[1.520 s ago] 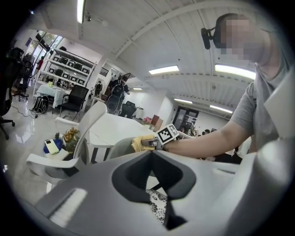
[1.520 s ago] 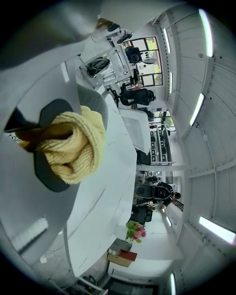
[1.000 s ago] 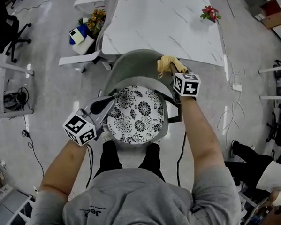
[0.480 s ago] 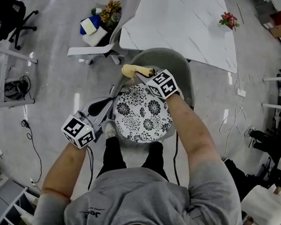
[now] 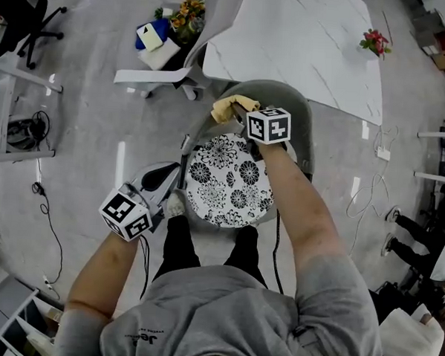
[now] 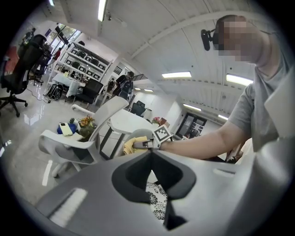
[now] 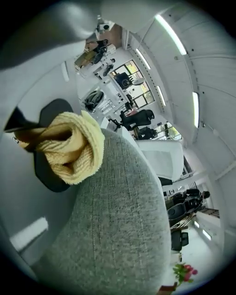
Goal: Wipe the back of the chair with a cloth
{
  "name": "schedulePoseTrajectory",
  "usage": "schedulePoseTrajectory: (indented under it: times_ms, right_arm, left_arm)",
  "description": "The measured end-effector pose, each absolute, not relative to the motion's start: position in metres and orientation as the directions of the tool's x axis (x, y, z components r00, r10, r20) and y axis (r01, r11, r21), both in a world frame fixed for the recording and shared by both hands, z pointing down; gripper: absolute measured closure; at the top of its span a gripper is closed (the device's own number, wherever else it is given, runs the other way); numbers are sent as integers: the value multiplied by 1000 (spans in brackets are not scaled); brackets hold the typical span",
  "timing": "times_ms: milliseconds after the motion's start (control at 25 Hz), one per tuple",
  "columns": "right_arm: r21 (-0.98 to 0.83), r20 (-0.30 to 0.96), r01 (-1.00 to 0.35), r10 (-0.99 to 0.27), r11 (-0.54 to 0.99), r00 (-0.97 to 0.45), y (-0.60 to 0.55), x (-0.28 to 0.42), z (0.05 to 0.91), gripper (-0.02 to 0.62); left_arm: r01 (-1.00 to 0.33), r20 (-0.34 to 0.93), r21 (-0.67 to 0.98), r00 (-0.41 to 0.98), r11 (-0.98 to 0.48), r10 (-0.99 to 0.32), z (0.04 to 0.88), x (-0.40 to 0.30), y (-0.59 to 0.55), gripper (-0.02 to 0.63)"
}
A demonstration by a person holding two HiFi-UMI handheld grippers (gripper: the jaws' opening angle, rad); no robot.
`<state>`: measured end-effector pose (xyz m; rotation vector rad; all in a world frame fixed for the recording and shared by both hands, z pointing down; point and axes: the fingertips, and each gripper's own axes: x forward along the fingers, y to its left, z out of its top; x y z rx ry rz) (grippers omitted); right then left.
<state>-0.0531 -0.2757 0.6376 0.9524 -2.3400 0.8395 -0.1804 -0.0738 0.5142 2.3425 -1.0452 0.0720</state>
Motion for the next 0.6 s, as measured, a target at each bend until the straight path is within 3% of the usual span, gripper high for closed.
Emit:
schedulePoseTrajectory:
  times_ms: [440, 600]
  right_arm:
    - [-442, 662, -888, -621, 128, -419, -296, 87, 644, 534]
    - [-428, 678, -902, -644, 47, -355, -284, 141, 640, 535]
  left_arm:
    - [-681, 279, 461, 720, -569, -636, 507, -140, -88, 548]
    - [-667, 272, 450, 736, -594, -620, 498, -116, -98, 548]
